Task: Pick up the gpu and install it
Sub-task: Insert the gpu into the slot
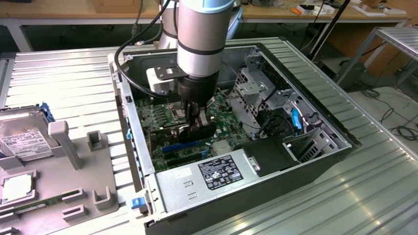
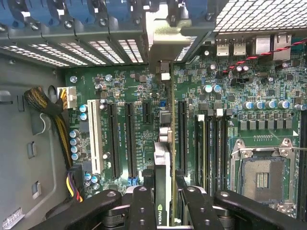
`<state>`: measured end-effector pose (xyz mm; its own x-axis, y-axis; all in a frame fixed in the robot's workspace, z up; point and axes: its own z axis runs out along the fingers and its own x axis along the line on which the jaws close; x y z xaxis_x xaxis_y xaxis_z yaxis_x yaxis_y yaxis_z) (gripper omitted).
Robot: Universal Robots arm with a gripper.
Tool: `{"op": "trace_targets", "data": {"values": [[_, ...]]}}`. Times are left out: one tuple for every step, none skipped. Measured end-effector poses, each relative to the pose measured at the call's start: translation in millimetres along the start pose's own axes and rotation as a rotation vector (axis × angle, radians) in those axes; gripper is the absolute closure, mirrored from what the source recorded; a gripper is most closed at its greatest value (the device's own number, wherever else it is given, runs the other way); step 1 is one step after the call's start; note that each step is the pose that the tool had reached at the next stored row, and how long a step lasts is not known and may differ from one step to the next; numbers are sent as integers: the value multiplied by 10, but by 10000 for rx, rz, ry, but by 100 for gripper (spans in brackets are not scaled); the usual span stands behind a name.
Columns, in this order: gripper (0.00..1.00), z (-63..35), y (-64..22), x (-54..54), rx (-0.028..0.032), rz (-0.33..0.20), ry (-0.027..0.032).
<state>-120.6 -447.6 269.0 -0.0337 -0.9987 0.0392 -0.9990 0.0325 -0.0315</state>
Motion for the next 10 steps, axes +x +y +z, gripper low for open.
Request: {"op": "trace_targets", "data": {"values": [[73,0,4,0,-1,1,-1],[73,0,7,0,-1,2,-1],[73,0,7,0,-1,0,-2],[73,0,8,1,-1,-1,-2],[73,-1,10,1,-1,-1,-2],[73,0,14,1,0,0,-2],[73,-1,19,2,-1,1,-2],[73,-1,24,2,-1,0,-1],[73,-1,31,2,-1,0,-2],[73,-1,37,2,-1,0,-2]]}}
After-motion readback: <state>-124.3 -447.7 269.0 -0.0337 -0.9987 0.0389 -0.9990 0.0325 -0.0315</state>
